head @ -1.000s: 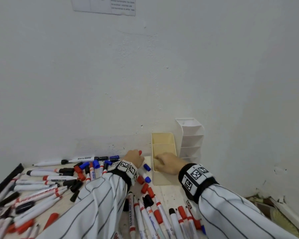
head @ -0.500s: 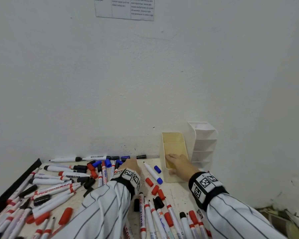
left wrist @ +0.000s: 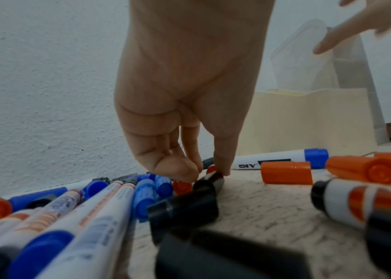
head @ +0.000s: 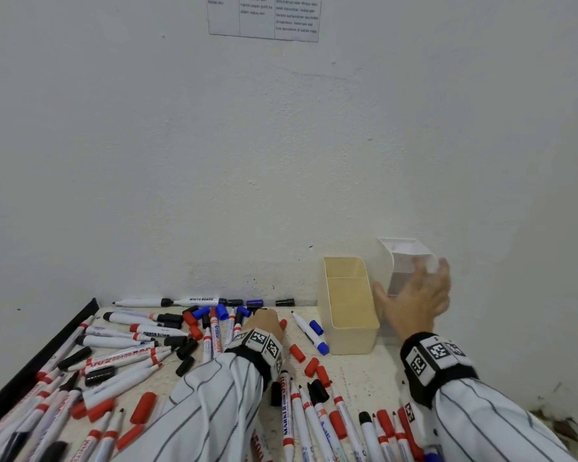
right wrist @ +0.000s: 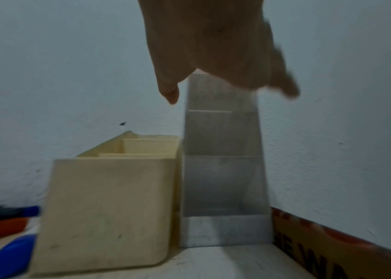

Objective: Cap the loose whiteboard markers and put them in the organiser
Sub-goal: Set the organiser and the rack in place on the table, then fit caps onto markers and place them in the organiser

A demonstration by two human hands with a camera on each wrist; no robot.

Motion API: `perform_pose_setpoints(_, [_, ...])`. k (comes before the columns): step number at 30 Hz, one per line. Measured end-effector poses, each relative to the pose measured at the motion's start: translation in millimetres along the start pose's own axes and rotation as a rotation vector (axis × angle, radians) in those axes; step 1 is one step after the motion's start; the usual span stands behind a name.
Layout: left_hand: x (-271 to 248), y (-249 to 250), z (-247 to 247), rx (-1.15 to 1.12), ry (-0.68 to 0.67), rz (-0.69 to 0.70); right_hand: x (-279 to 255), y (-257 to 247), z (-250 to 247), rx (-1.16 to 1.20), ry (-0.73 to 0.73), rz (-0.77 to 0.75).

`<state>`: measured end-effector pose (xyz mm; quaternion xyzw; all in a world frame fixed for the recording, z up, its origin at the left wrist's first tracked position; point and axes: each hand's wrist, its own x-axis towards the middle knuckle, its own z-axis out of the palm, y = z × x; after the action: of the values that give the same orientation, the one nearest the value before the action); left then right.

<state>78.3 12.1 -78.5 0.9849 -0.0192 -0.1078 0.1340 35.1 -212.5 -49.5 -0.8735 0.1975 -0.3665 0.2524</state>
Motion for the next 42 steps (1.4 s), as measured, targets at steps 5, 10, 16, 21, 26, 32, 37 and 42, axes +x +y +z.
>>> perform_pose_setpoints(5, [1, -4, 0, -0.038, -0.017, -0.004, 9, 11, -2, 0.411, -0.207, 0.204])
perform_pose_setpoints(10, [3, -9, 0, -0.057, -0.026, -0.026, 12, 8, 6, 0.445, -0.219, 0.199])
perform_pose_setpoints(16, [0, -14, -3, -0.066, -0.013, -0.03, 22, 11, 13, 0.369, -0.357, 0.191])
perform_pose_setpoints(21, [-7, -13, -6, -0.038, -0.038, -0.014, 18, 9, 11, 0.12, -0.348, 0.199])
perform_pose_setpoints(26, [-22, -4, -12, 0.023, -0.137, 0.007, -2, -12, 6, 0.148, -0.017, 0.098])
perform_pose_setpoints(32, [-50, -3, -12, 0.07, -0.26, 0.042, -30, -45, -10, 0.31, -0.515, -0.086])
perform_pose_setpoints(37, [-72, -8, 6, 0.12, -0.182, 0.123, -56, -53, -18, 0.01, -1.209, -0.062])
perform_pose_setpoints(42, [-86, -3, 10, 0.143, -0.206, 0.153, -76, -51, -19, -0.127, -1.349, 0.041])
